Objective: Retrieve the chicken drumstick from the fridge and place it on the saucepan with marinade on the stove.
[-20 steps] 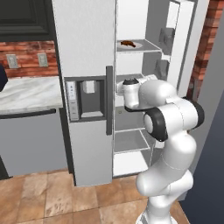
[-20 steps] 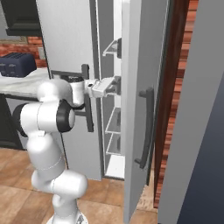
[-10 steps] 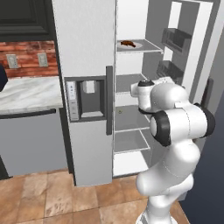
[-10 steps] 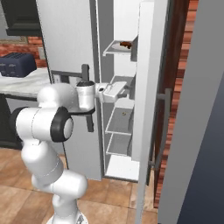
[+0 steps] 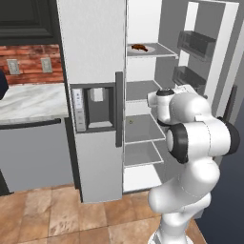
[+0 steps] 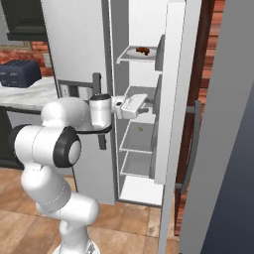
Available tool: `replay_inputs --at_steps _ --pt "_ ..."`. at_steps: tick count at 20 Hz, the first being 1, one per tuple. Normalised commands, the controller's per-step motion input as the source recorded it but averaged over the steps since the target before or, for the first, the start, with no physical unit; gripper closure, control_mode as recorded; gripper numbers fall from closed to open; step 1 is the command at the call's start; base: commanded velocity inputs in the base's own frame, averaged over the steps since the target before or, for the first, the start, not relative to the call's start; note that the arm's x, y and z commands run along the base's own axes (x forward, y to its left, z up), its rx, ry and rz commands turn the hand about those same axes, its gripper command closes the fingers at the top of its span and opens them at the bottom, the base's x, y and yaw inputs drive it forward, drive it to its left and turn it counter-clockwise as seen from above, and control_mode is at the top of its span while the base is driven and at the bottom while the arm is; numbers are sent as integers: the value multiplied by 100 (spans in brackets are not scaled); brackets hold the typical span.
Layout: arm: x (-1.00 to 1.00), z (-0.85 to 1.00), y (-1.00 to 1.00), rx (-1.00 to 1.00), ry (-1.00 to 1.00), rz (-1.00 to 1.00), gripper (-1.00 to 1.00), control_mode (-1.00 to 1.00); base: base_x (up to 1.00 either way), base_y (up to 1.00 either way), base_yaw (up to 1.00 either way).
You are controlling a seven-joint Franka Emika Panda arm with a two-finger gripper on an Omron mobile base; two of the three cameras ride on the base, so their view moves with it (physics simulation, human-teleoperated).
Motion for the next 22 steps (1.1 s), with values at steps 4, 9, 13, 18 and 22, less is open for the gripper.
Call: replay_inputs --at_steps 4,9,13,18,22 --pt "0 0 0 0 0 2 -100 -100 0 0 0" --pt "0 14 9 0 1 1 -100 -100 0 0 0" --pt "0 33 33 0 0 2 -100 -100 0 0 0" --pt "0 43 55 0 0 5 -100 -100 0 0 0" --pt "0 42 63 0 0 9 -100 -100 0 0 0"
